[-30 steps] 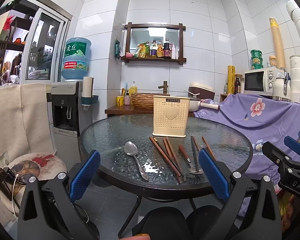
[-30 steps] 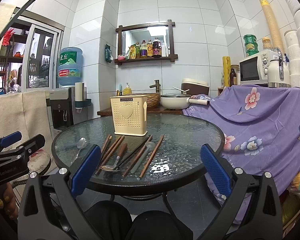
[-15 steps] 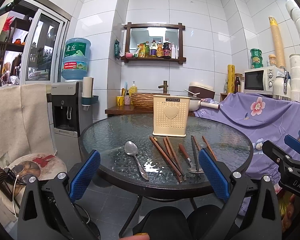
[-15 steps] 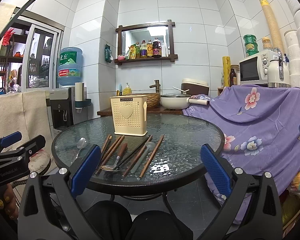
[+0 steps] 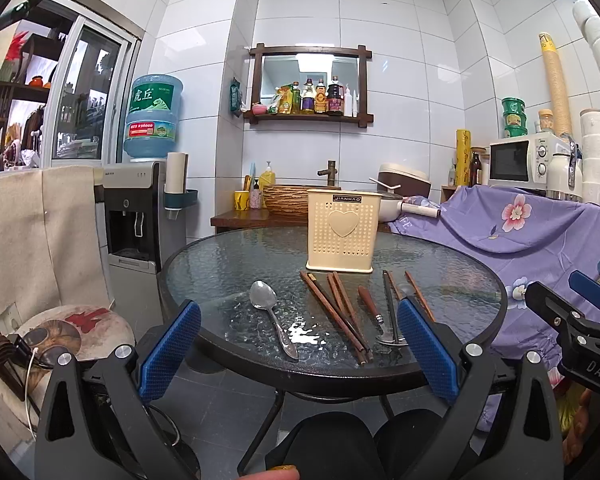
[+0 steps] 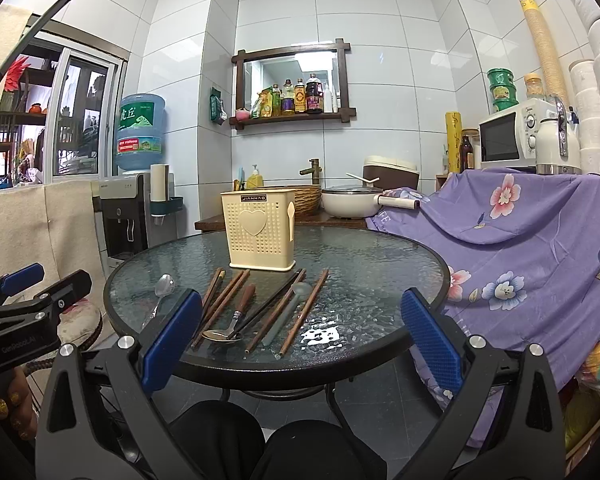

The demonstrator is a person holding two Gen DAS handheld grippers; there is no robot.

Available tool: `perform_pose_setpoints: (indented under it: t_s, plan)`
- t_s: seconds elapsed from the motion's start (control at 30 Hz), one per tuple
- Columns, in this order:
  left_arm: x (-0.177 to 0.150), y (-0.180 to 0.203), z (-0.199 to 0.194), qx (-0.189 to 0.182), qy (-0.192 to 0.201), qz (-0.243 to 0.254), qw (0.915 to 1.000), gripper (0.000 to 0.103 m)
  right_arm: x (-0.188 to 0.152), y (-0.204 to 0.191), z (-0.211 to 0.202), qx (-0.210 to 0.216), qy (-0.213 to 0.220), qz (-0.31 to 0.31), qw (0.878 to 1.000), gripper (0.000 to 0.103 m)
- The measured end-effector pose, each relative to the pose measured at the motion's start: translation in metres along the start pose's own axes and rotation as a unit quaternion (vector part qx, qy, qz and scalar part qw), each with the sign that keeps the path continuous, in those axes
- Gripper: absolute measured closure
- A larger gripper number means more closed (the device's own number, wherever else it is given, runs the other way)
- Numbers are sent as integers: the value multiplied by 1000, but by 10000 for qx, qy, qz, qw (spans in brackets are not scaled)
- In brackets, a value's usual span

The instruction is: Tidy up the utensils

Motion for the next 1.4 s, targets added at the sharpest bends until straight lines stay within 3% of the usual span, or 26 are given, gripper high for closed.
perform_pose_setpoints:
  t_s: [1.4]
  plan:
    - [-7,-4,2,7,-51,34,10000,6,-8,-7,7,7,-77,1,10000,5]
Point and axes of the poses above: each gripper's, at about its wrist camera, not at the fingertips, and z roughly the way its jaws point, y to its right, x to its top, the point moved 10 cm from there along z, roughly the way its jaws point, and after that the axes turned 15 degrees about -x, right-handed, at the moved point
